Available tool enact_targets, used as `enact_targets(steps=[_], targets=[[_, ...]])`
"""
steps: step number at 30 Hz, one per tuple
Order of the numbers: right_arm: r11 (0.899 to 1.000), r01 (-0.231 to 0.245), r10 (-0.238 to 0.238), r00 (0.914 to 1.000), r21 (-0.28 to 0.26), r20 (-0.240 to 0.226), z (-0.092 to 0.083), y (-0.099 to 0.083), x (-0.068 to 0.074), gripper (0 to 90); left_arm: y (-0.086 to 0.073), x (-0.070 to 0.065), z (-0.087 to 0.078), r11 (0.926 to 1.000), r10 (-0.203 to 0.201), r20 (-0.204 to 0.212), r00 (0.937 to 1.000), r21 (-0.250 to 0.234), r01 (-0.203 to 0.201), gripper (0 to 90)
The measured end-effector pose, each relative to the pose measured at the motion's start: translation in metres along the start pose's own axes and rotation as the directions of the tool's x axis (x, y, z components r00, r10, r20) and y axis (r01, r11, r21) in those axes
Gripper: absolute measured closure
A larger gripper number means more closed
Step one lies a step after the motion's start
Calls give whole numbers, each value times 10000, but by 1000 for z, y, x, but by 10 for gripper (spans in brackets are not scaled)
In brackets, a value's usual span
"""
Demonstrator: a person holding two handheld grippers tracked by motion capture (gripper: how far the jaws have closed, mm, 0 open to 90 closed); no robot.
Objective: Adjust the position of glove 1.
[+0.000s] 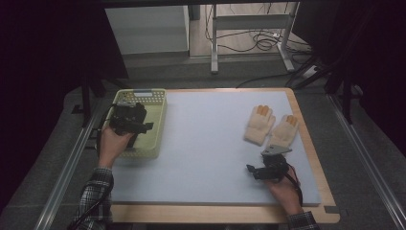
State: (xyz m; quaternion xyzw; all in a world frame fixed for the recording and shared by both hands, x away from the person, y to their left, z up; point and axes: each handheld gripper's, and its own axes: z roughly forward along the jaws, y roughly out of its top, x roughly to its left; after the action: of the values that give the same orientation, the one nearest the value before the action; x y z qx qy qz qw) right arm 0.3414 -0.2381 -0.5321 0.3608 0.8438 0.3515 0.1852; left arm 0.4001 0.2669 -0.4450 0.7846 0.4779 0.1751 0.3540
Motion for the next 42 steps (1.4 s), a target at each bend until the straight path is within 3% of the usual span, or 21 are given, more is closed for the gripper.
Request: enact_targets(steps=[7,12,20,26,37,42], targets=[[10000,-7,7,10000,3,-1,0,0,0,185,-1,-25,-3,9981,576,424,9974,-264,-565,21],[10000,-11,11,10000,1,0,0,0,0,185,-1,-45,-6,9938,1030,709,9922,-499,-996,22],[10000,-19,19,10000,2,8,0,0,0,184,-1,-79,-8,9815,1804,1215,9761,-869,-1706,22],[10000,-36,36,10000,11,9,0,0,0,184,-5,-102,-4,9741,2144,1651,9627,-1090,-1982,22],[10000,-24,24,10000,7,21,0,0,0,184,-30,-141,13,9629,2644,2089,9415,-1125,-2454,21],[10000,-39,39,10000,7,17,0,0,0,183,-49,-150,26,9656,2577,2218,9404,-931,-2426,21]])
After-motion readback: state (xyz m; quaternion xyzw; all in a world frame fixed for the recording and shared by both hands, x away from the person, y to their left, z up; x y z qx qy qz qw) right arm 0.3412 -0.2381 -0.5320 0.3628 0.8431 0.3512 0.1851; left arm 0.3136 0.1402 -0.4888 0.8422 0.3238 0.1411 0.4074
